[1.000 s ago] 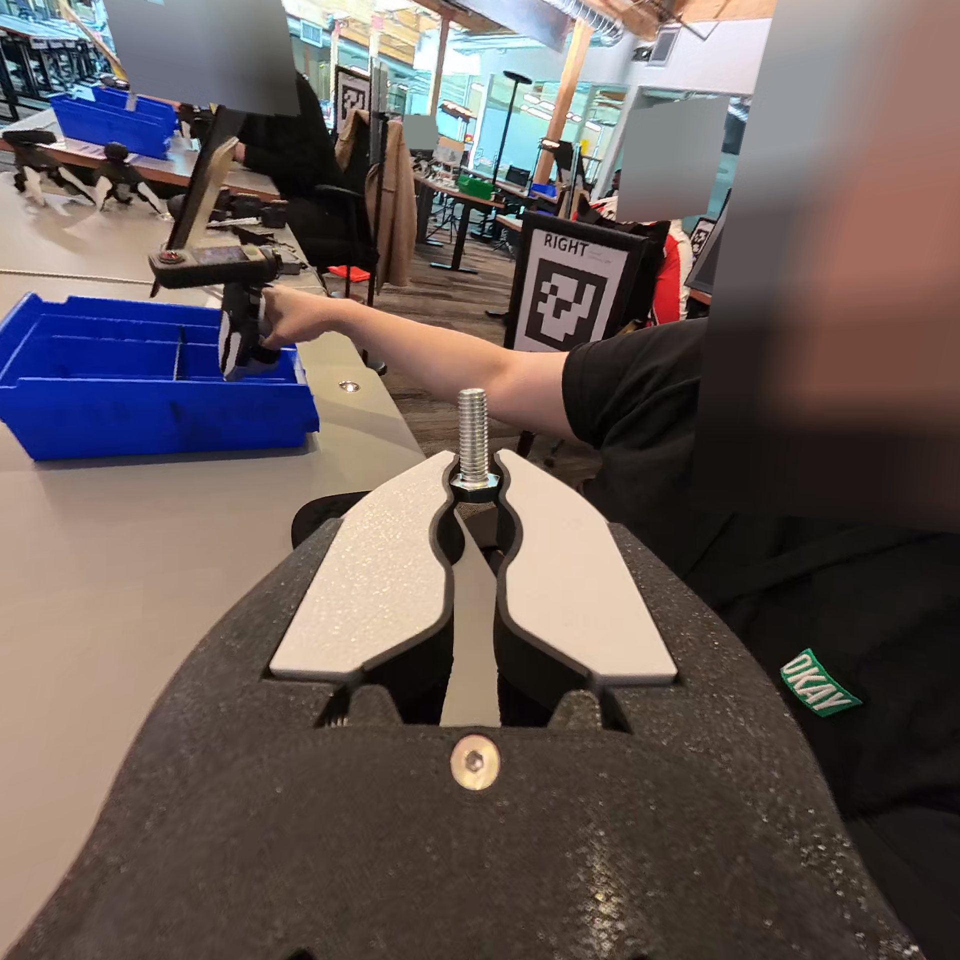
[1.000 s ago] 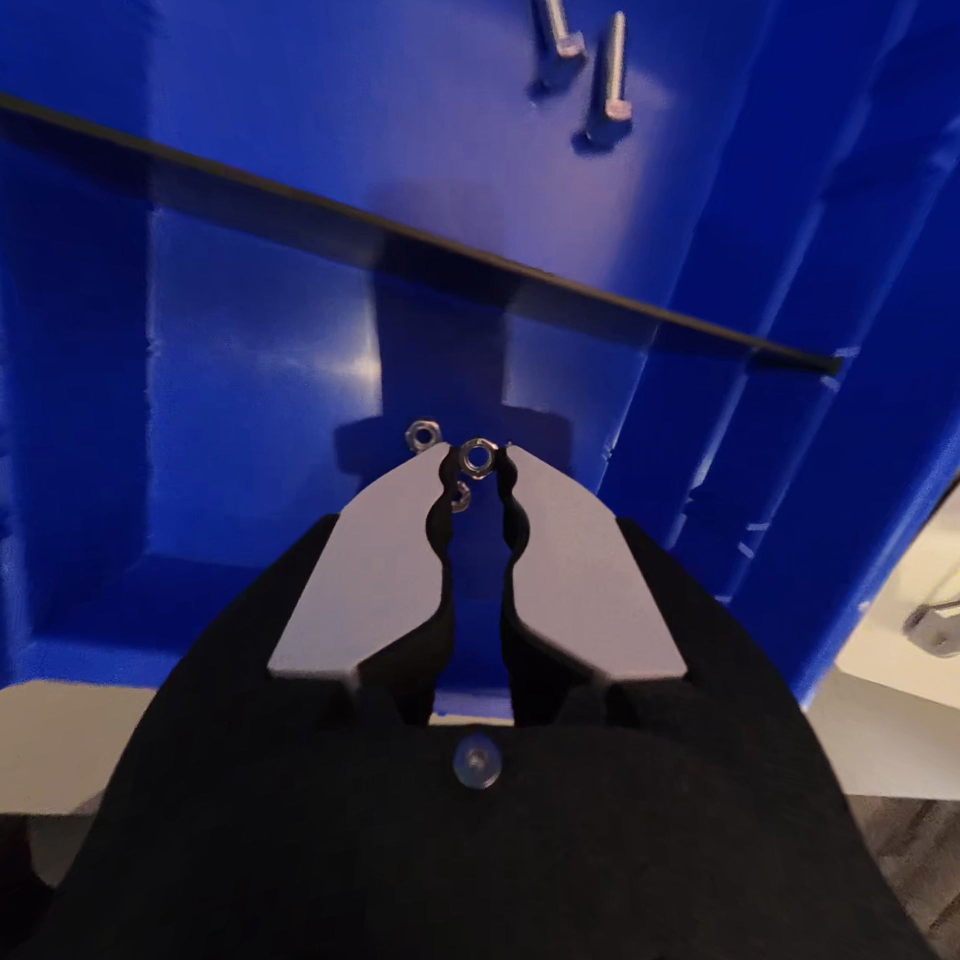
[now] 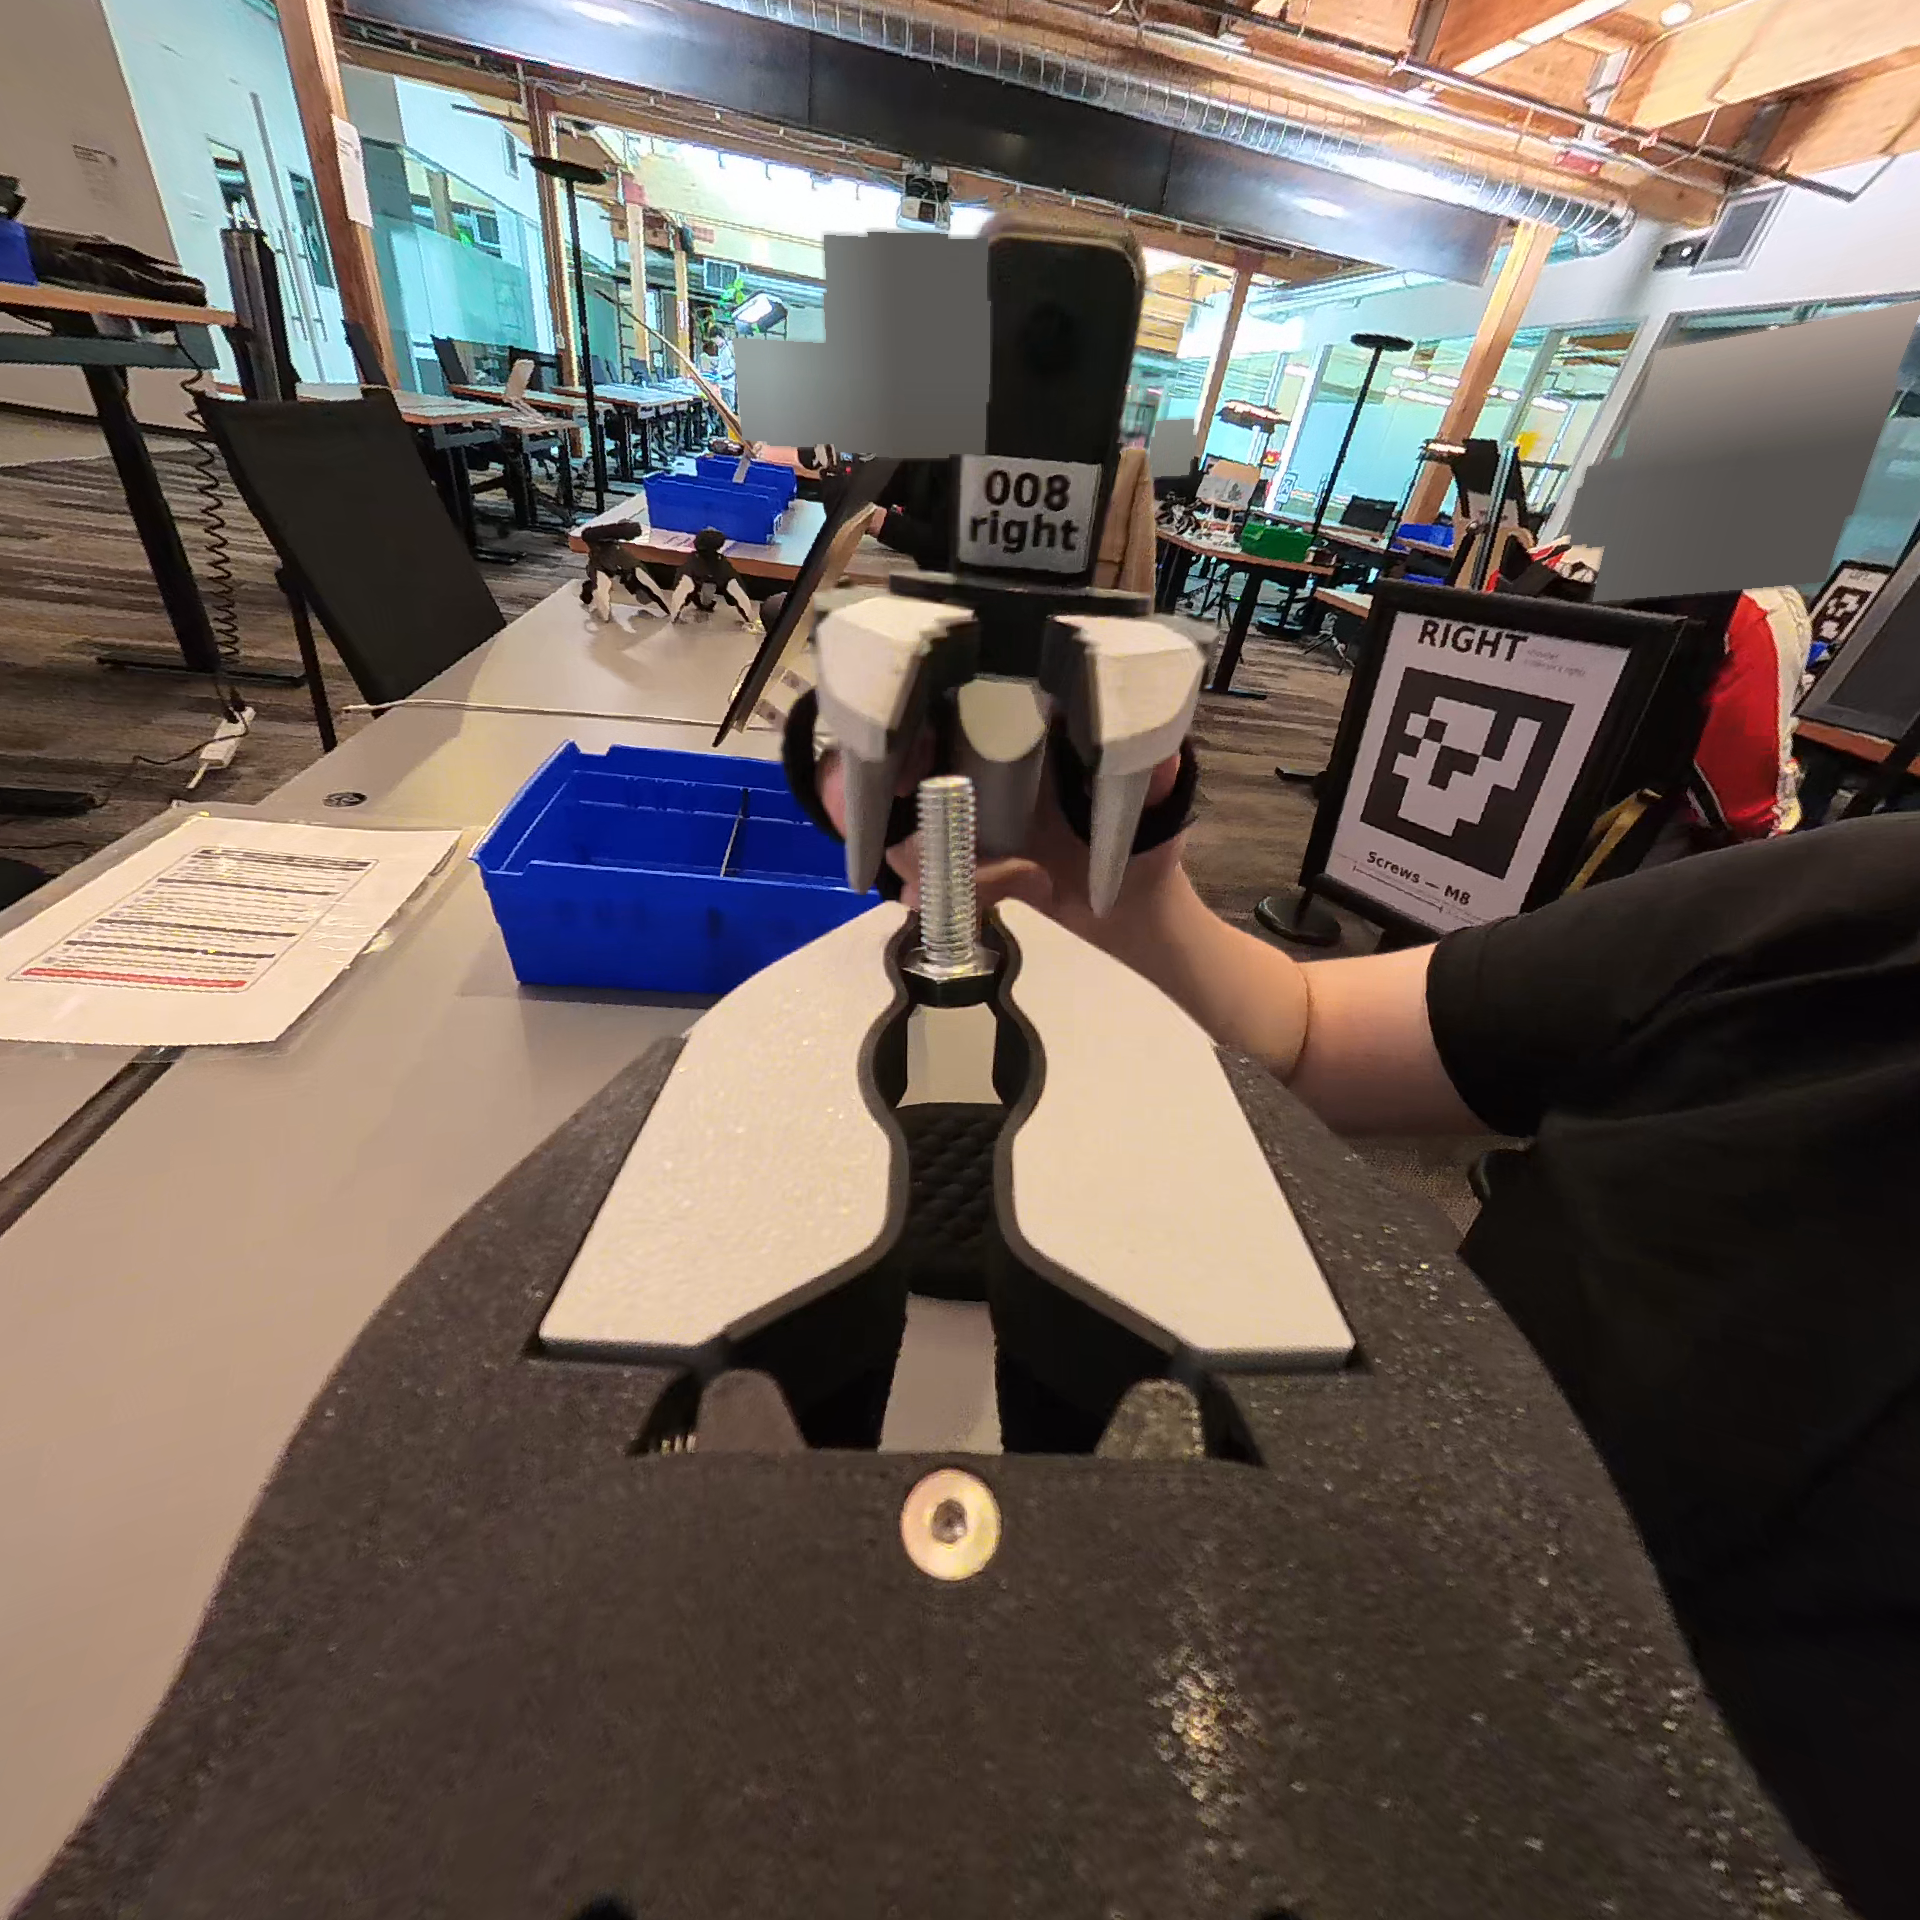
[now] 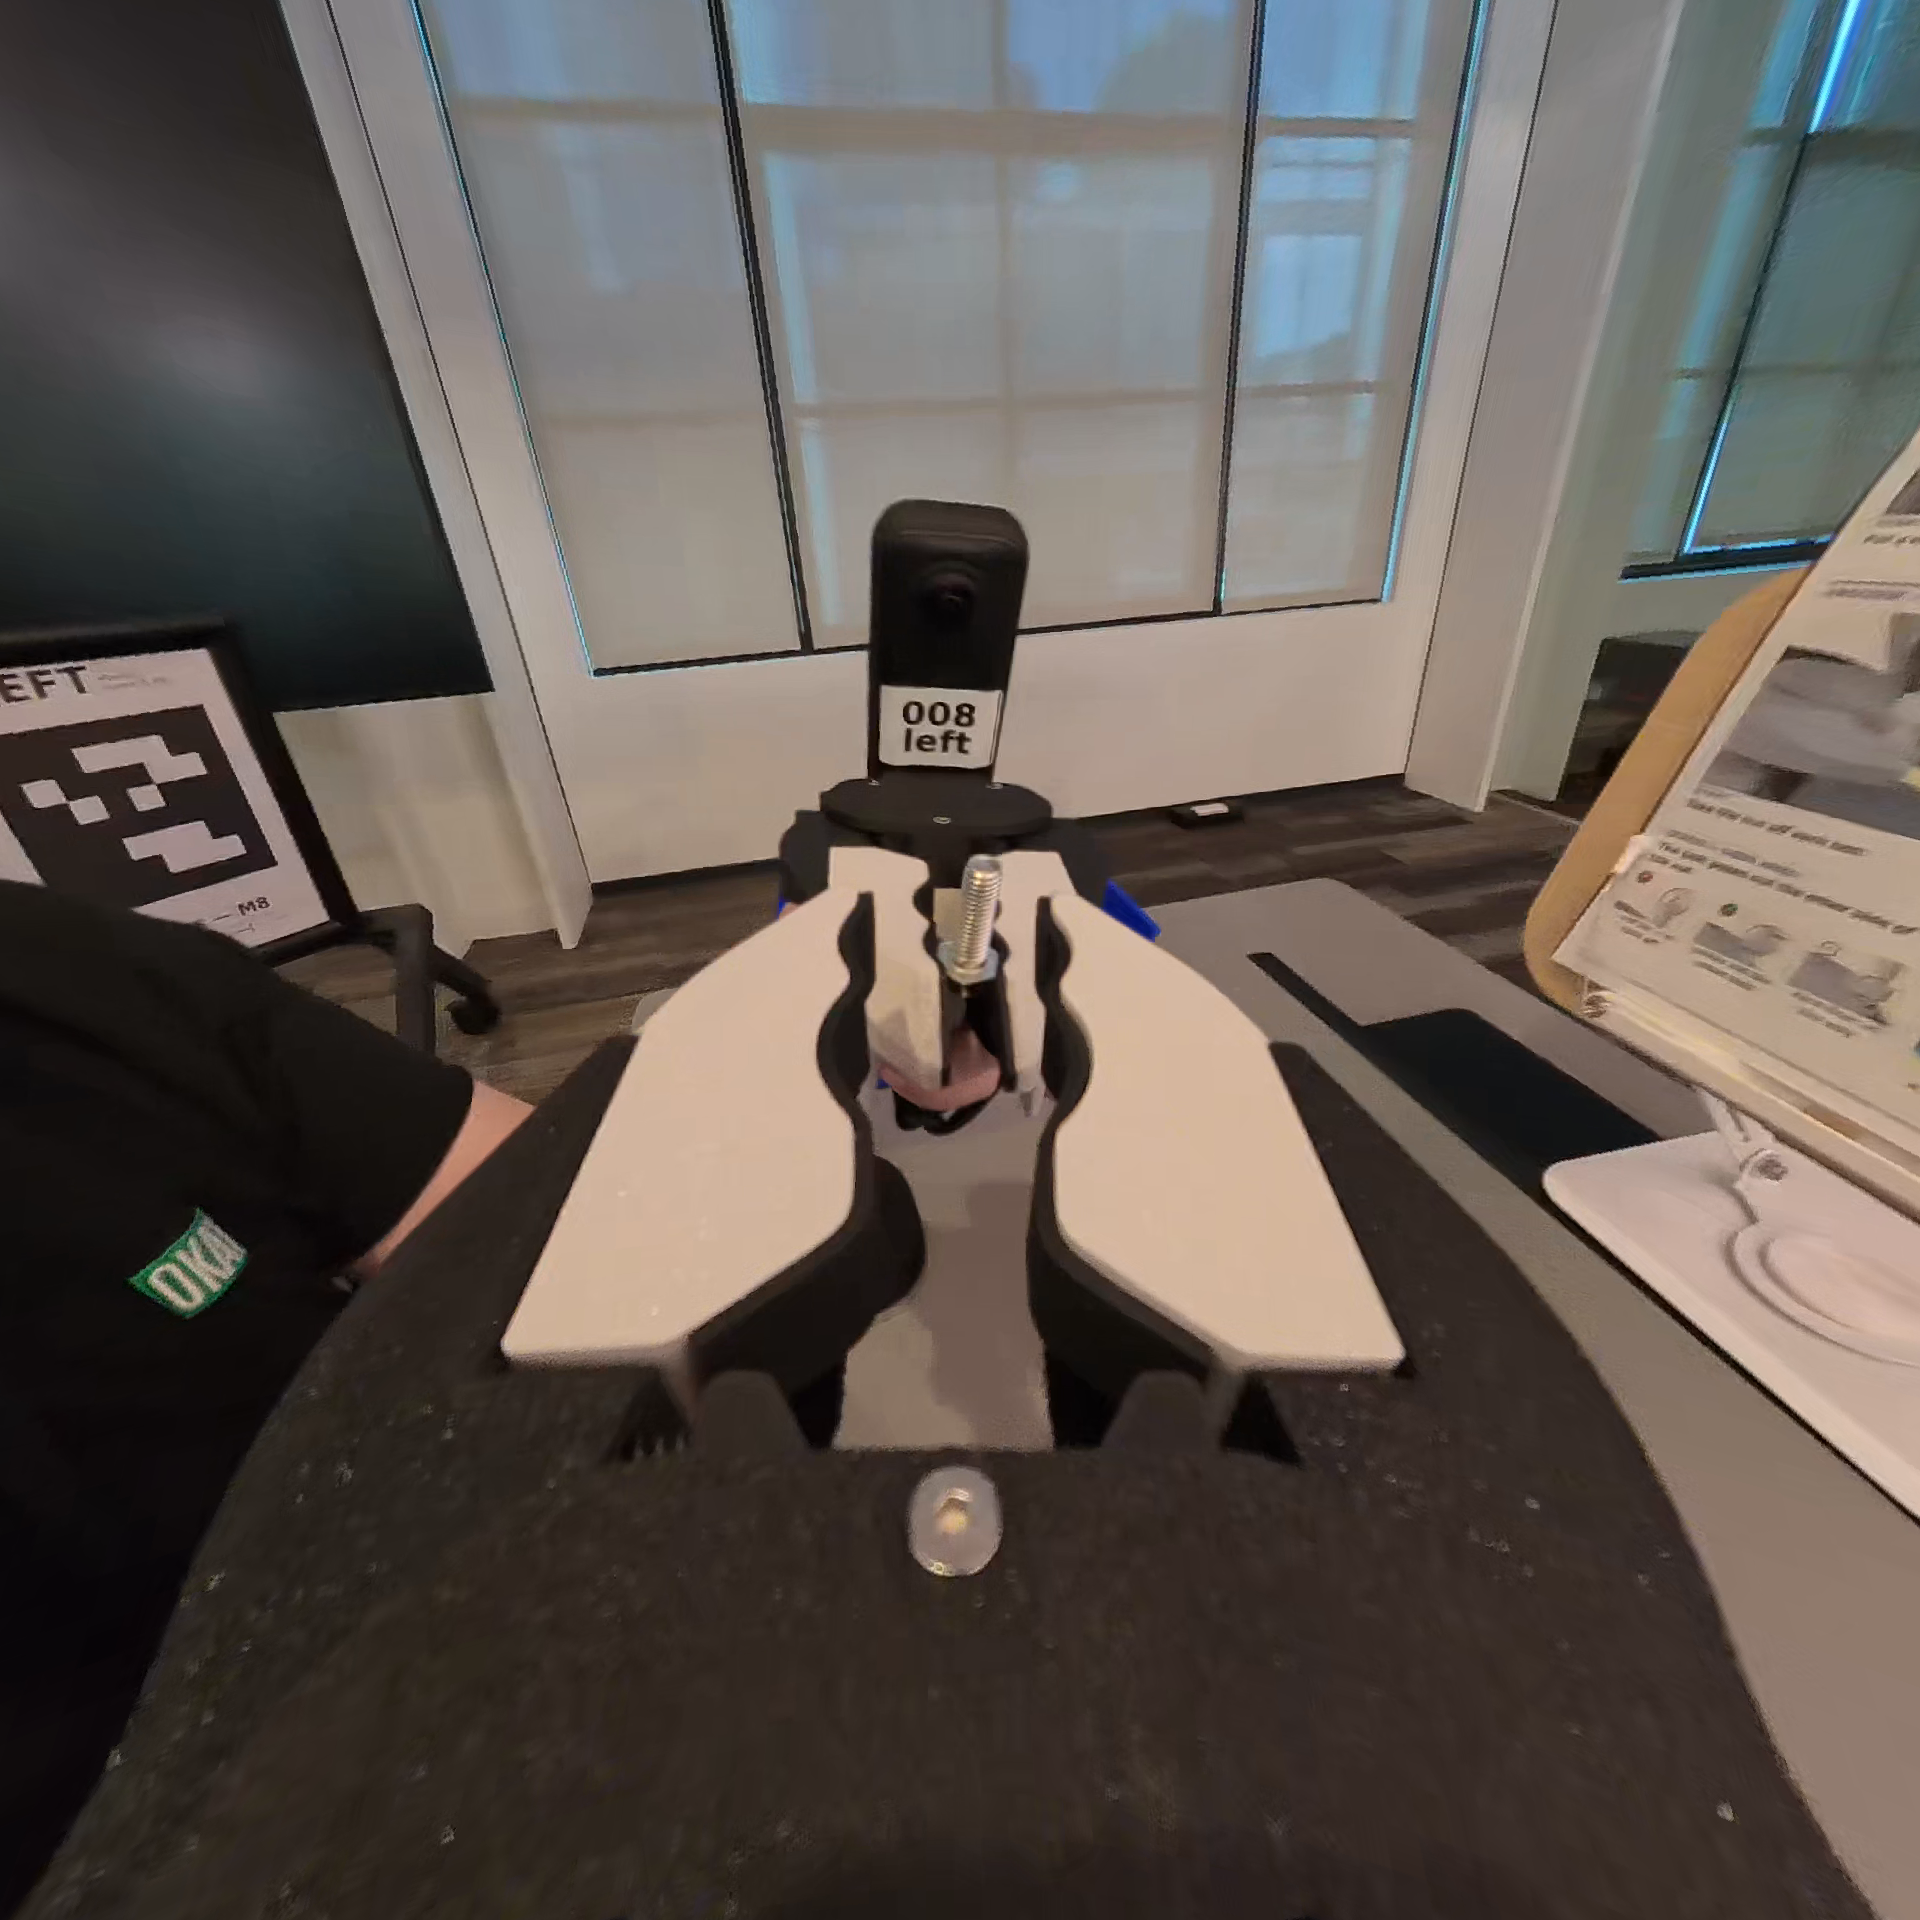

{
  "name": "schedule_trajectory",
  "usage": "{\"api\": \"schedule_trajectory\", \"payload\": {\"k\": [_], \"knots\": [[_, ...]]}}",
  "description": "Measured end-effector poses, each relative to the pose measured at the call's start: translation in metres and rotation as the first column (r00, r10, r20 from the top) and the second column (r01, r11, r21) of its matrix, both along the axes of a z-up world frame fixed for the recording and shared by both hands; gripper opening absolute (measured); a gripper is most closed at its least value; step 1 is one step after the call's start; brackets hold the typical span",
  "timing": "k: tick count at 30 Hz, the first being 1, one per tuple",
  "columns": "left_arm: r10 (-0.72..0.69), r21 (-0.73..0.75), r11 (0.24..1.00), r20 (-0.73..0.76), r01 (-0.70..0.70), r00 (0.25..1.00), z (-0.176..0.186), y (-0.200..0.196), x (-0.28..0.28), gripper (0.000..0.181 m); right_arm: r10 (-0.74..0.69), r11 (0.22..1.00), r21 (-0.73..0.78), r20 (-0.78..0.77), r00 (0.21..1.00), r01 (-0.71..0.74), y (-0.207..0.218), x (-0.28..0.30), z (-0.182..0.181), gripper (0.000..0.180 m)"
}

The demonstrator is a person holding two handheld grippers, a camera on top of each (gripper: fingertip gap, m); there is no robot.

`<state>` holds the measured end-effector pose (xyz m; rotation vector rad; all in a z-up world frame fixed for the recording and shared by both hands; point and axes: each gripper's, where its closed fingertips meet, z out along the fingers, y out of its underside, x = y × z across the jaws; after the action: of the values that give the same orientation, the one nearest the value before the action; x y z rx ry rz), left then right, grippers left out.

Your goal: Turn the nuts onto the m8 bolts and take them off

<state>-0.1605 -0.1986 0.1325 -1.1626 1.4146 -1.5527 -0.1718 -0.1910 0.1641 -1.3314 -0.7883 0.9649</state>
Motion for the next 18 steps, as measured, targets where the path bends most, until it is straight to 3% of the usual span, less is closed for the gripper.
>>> {"api": "schedule_trajectory", "payload": {"k": [18], "knots": [[-0.011, 0.060, 0.998, 0.017, 0.010, 1.000, 0.002, -0.009, 0.001, 0.013, 0.072, 0.997, -0.025, 0.034, 0.997, -0.071, 0.003, -0.022, -0.012, 0.007]]}}
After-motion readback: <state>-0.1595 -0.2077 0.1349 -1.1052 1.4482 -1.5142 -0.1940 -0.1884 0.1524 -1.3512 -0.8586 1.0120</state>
